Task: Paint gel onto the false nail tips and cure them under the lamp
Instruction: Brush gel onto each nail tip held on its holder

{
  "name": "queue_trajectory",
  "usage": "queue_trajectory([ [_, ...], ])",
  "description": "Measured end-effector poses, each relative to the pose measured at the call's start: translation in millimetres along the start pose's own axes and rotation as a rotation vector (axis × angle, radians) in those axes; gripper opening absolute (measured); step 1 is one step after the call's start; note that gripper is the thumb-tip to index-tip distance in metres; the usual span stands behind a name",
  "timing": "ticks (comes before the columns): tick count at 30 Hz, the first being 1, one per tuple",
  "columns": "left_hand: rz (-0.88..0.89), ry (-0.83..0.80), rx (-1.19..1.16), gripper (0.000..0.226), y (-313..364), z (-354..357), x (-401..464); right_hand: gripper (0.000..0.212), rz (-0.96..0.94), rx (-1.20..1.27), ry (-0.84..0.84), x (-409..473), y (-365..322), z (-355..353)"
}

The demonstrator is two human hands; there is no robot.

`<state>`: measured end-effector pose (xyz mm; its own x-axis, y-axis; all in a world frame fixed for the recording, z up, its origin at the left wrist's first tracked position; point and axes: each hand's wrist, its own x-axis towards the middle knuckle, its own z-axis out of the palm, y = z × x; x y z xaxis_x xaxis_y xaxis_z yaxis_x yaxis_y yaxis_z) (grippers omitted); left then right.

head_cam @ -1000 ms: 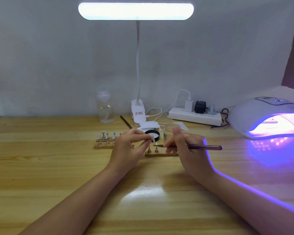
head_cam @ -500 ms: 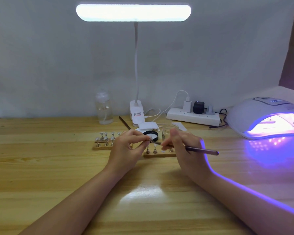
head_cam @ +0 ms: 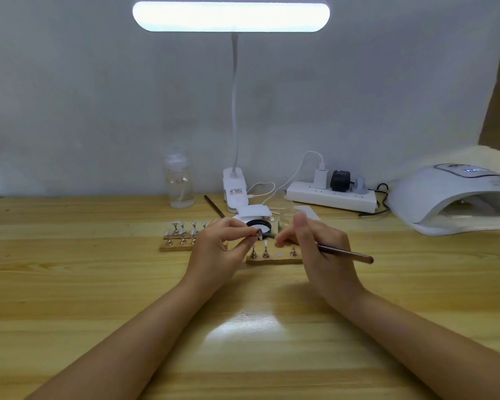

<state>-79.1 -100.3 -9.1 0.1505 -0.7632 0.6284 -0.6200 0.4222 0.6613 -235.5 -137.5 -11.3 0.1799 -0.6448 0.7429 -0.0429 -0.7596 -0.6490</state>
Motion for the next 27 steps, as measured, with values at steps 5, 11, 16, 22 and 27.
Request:
queue_trajectory([
  [5, 0.007, 0.01, -0.006, 0.022, 1.1, 0.1, 0.2, 0.041, -0.008, 0.028, 0.04, -0.6, -1.3, -1.4],
  [11, -0.012, -0.001, 0.005, 0.021, 1.1, -0.3, -0.7, 0.045, 0.047, 0.104, 0.023, -1.5, -3.7, -0.5],
  [16, -0.028, -0.006, -0.006, 0.02, 3.9, -0.6, -0.6, 0.041, 0.054, 0.051, -0.005, 0.0, -3.1, 0.0],
  [22, -0.044, -0.01, -0.001, 0.019, 5.7, -1.2, -1.2, 0.04, 0.004, 0.032, 0.015, 0.3, -4.1, 0.3],
  [27, -0.023, 0.005, 0.018, 0.017, 5.0, -0.6, -0.4, 0.041, 0.104, 0.092, 0.027, -3.0, -4.4, -3.4],
])
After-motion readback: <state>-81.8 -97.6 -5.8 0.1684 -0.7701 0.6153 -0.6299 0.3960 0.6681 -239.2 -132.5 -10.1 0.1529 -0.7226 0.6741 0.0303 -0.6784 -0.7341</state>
